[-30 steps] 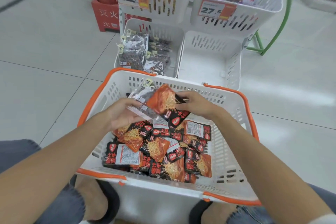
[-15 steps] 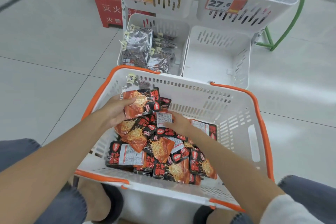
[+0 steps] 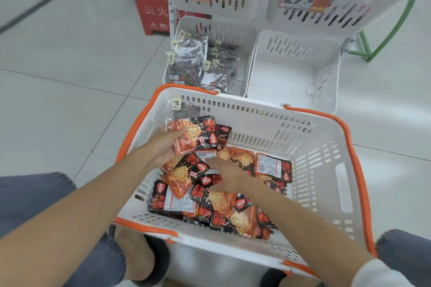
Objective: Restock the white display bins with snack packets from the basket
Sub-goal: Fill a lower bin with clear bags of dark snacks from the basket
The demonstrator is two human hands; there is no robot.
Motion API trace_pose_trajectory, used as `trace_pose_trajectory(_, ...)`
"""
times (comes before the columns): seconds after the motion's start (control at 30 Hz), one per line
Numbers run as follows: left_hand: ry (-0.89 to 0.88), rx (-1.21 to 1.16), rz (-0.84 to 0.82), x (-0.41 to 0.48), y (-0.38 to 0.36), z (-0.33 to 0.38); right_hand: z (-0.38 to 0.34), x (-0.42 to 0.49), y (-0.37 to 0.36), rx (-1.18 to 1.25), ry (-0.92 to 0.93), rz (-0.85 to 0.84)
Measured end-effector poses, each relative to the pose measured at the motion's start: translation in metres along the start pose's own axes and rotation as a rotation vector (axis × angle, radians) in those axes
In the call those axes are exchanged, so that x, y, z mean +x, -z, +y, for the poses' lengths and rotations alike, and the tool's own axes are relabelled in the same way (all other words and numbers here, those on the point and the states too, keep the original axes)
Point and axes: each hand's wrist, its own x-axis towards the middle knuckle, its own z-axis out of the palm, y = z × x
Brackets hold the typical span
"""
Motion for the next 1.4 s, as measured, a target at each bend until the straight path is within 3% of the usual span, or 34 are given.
trace_pose_trajectory(0.23, -0.034, -0.008, 0.023, -0.015, -0.001, 0.013, 0.008, -0.037, 0.029, -0.333, 0.117, 0.393)
trace_pose_trajectory(0.43, -0.124, -0.045, 0.037, -0.018, -0.019, 0.020, 0.016, -0.092, 0.136, 0.403, -0.043, 0.793)
trace_pose_trajectory(0.57, -0.150, -0.067, -0.014, -0.029, -0.046, 0.024, 0.002, -0.116, 0.178, 0.557, -0.074, 0.831)
trace_pose_trajectory(0.73, -0.132, -0.097, -0.217, -0.053, -0.079, 0.033, -0.020, -0.111, 0.177, 0.587, -0.144, 0.811)
trace_pose_trajectory(0.83, -0.154, -0.091, -0.163, -0.052, -0.091, 0.029, -0.032, -0.097, 0.169, 0.641, -0.163, 0.842)
trace_pose_trajectory(1.03, -0.185, -0.082, -0.141, -0.033, -0.103, 0.043, -0.022, -0.097, 0.189, 1.278, -0.122, 0.529)
trace_pose_trajectory(1.23, -0.271, 0.108, -0.196, 0.002, -0.133, 0.079, 0.009, -0.076, 0.217, 1.082, -0.074, 0.702)
trace_pose_trajectory(1.4, -0.412, 0.211, -0.185, 0.036, -0.149, 0.110, 0.045, -0.067, 0.251, 1.020, -0.079, 0.710)
